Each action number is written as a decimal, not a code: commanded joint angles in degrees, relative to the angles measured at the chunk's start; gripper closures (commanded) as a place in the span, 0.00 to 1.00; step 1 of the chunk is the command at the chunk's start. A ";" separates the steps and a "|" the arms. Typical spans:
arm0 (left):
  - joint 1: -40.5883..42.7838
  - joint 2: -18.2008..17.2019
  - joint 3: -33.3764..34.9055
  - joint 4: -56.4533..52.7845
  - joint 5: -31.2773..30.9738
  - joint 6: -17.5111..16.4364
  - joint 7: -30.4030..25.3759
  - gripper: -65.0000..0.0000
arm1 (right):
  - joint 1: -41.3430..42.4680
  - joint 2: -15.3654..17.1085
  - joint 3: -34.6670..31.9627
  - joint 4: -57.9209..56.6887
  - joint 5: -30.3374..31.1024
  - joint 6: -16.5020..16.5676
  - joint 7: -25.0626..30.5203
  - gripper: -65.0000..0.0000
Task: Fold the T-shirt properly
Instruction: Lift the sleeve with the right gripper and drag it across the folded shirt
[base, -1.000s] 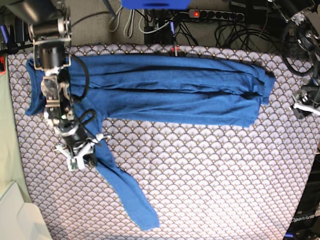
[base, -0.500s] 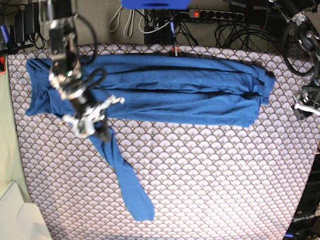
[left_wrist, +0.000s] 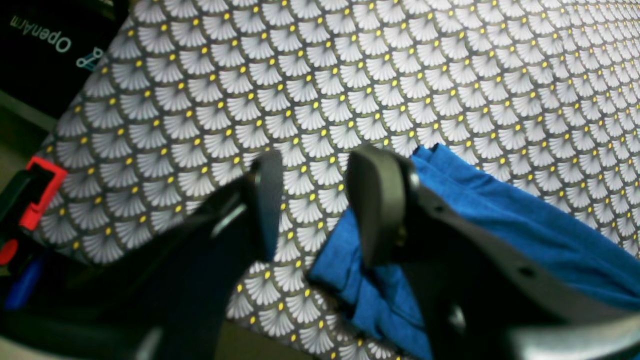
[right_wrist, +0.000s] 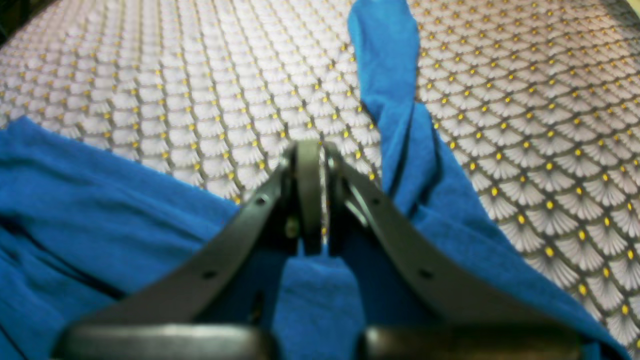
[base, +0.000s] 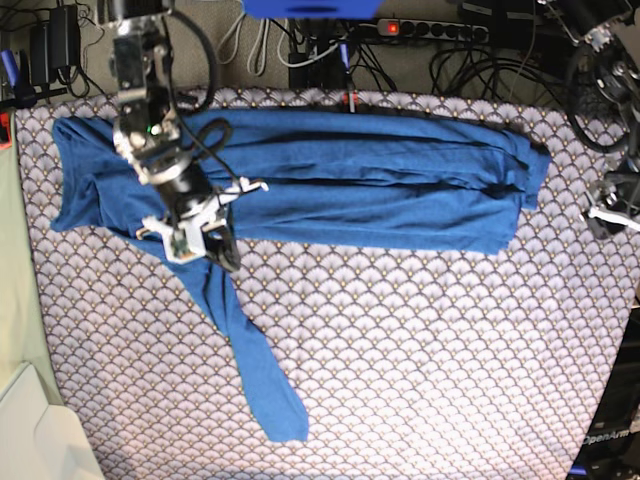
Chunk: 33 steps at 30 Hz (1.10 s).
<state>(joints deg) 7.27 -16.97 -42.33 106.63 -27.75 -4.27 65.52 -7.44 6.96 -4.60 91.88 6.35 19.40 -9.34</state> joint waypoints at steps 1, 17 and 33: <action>-0.54 -0.83 -0.36 1.11 -0.43 0.19 -0.86 0.61 | 2.39 0.29 0.16 0.21 0.46 -0.28 0.07 0.99; -0.54 -0.65 -0.36 1.11 -0.43 0.19 -0.94 0.61 | 17.24 -0.06 0.16 -18.95 0.55 -0.37 -9.34 0.56; -1.07 -0.57 -0.27 1.11 -0.43 0.19 -1.12 0.61 | 21.82 -0.06 0.07 -31.52 0.46 -0.37 -1.07 0.58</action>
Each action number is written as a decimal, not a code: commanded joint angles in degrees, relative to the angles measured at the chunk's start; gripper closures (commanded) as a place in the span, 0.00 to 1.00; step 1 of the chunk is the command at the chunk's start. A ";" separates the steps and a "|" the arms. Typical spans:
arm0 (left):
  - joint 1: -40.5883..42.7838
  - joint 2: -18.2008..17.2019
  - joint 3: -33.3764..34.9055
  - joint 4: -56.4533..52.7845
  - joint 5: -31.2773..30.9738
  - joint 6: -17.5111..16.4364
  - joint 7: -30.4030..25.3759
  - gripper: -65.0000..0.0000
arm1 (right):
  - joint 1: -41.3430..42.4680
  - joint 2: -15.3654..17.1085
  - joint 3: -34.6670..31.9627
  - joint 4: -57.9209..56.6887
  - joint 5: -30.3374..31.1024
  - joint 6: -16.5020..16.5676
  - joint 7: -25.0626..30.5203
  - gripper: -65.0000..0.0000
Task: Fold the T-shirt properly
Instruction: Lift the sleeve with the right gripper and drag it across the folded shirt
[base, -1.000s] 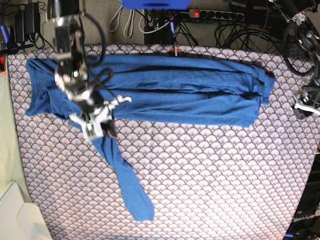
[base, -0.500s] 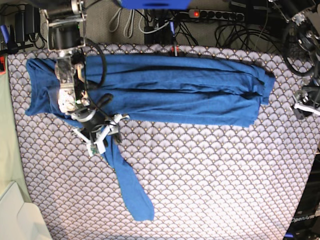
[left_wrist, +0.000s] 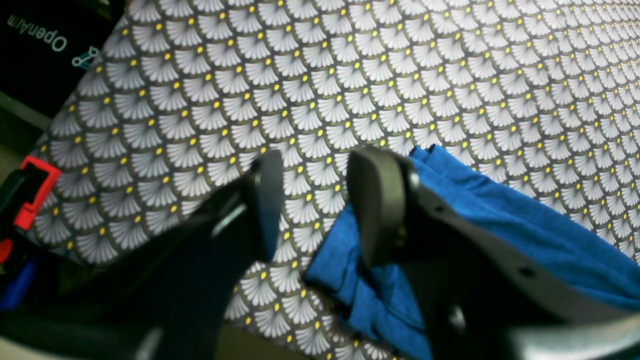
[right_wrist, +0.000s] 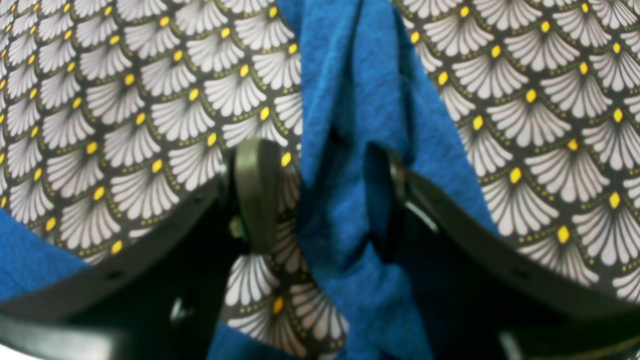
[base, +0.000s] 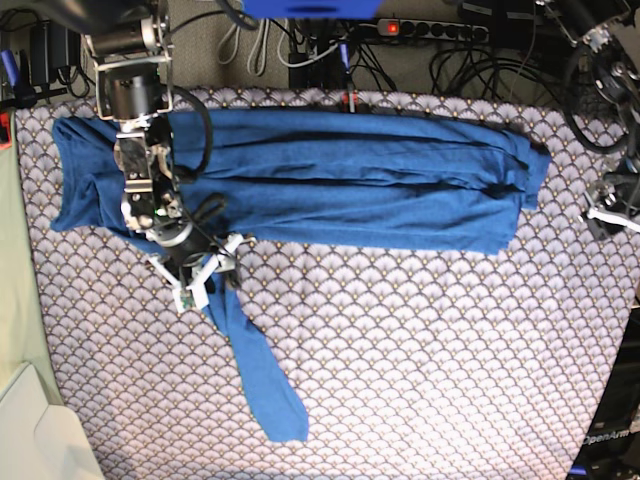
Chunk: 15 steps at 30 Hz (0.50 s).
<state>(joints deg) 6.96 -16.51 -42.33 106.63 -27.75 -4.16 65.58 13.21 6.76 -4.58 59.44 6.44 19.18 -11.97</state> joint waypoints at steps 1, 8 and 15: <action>-0.76 -1.03 -0.27 1.11 -0.43 0.08 -1.19 0.61 | 1.16 0.14 0.05 0.91 0.38 -0.15 1.55 0.62; -0.85 -1.03 -0.27 1.11 -0.43 0.08 -1.19 0.61 | 1.42 0.14 0.05 0.82 0.38 -0.15 1.46 1.00; -0.76 -1.03 -0.36 1.11 -0.43 0.08 -1.19 0.61 | 0.72 0.40 0.05 3.72 0.38 -0.15 1.81 1.00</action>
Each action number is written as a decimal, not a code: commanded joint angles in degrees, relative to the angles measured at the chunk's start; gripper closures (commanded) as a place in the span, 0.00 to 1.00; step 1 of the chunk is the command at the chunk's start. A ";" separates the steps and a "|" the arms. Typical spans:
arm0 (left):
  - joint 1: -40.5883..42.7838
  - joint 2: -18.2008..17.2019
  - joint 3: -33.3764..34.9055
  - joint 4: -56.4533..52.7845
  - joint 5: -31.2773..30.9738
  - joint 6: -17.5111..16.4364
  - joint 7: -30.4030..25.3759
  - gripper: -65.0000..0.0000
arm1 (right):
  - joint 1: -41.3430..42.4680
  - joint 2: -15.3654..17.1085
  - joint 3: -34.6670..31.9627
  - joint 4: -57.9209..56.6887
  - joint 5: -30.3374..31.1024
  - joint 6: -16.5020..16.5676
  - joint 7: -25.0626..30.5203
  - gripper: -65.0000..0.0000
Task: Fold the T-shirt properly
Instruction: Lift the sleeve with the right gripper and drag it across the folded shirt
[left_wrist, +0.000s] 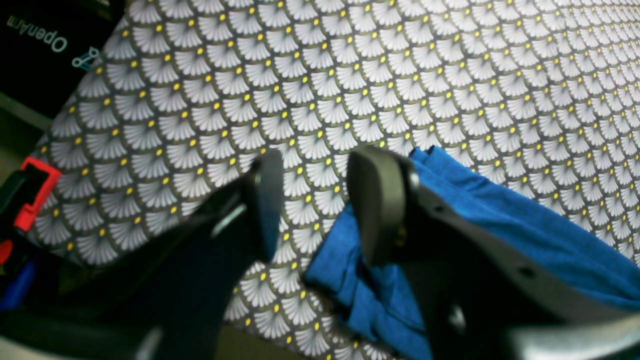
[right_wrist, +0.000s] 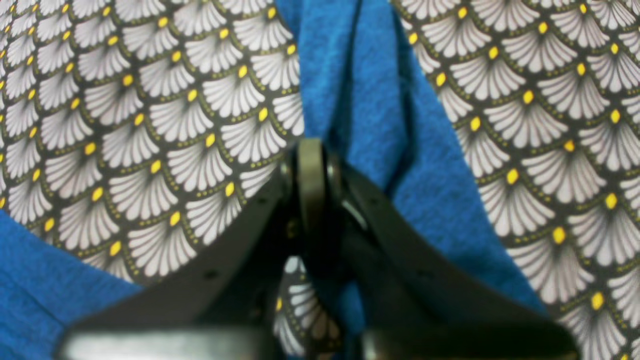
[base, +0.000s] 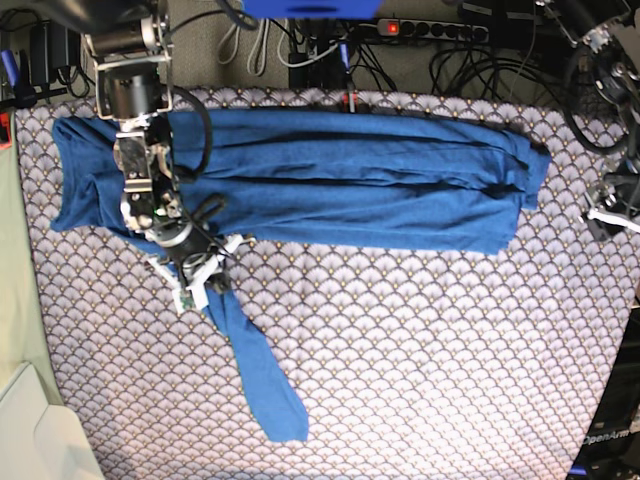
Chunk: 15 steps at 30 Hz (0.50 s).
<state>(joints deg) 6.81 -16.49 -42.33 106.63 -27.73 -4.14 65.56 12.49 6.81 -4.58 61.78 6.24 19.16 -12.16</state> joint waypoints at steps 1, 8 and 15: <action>-0.61 -1.05 -0.36 1.11 -0.45 0.05 -1.16 0.61 | 0.48 0.36 0.05 2.97 0.57 -0.12 2.01 1.00; -0.61 -1.05 -0.36 1.11 -0.45 0.05 -1.16 0.61 | -7.00 0.18 -0.04 18.09 0.57 -0.12 1.66 1.00; -0.61 -1.05 -0.36 1.11 -0.45 0.05 -1.25 0.61 | -18.25 0.09 -4.26 32.59 0.57 -0.12 1.66 1.00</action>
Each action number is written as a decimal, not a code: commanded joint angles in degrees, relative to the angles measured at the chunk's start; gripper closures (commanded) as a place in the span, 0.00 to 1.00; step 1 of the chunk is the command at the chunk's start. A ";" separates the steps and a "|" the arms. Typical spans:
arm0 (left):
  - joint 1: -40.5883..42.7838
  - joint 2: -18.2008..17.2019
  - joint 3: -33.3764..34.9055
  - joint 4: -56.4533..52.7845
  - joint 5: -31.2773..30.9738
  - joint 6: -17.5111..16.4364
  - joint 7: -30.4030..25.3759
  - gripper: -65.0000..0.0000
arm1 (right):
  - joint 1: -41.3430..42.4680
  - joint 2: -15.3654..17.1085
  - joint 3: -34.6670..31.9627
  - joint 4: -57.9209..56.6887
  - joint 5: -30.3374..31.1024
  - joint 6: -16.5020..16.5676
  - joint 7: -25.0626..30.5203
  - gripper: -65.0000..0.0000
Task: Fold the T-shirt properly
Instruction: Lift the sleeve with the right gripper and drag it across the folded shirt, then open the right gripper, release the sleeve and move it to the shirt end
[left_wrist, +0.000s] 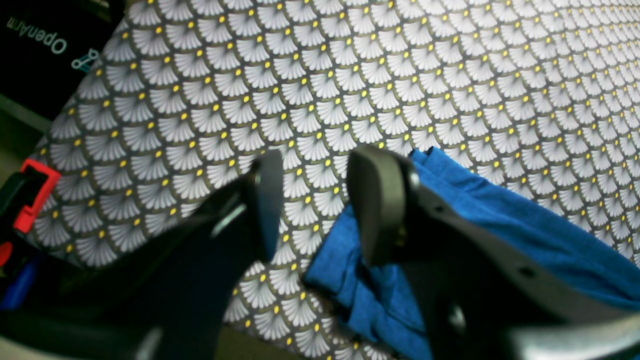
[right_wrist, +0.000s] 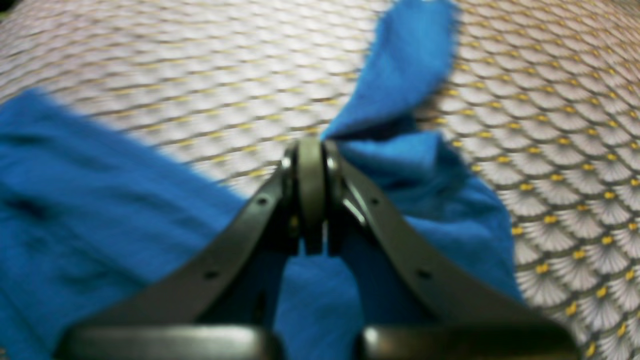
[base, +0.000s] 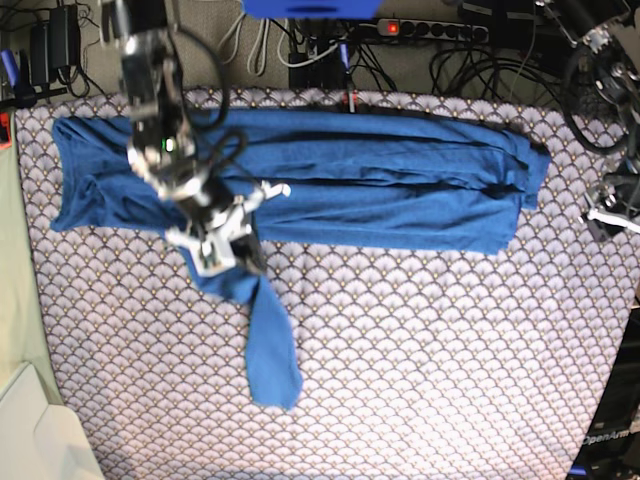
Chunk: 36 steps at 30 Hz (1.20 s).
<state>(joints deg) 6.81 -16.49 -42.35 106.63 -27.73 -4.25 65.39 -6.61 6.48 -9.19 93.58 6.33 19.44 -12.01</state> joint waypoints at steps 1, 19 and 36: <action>-0.61 -1.05 -0.33 1.11 -0.45 0.16 -1.08 0.61 | -1.08 0.42 -0.17 2.73 0.49 -0.41 1.50 1.00; -0.26 -1.49 -0.25 1.11 -0.45 0.16 -1.08 0.61 | -14.44 -1.78 -11.60 10.29 0.49 -0.85 1.86 1.00; -0.26 -1.57 -0.33 1.11 -0.45 0.16 -0.99 0.61 | -16.11 -0.19 -16.44 10.02 0.49 -0.85 1.86 1.00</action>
<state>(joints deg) 7.14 -16.99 -42.33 106.65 -27.75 -4.25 65.39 -22.59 6.20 -25.65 102.50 6.28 18.13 -11.70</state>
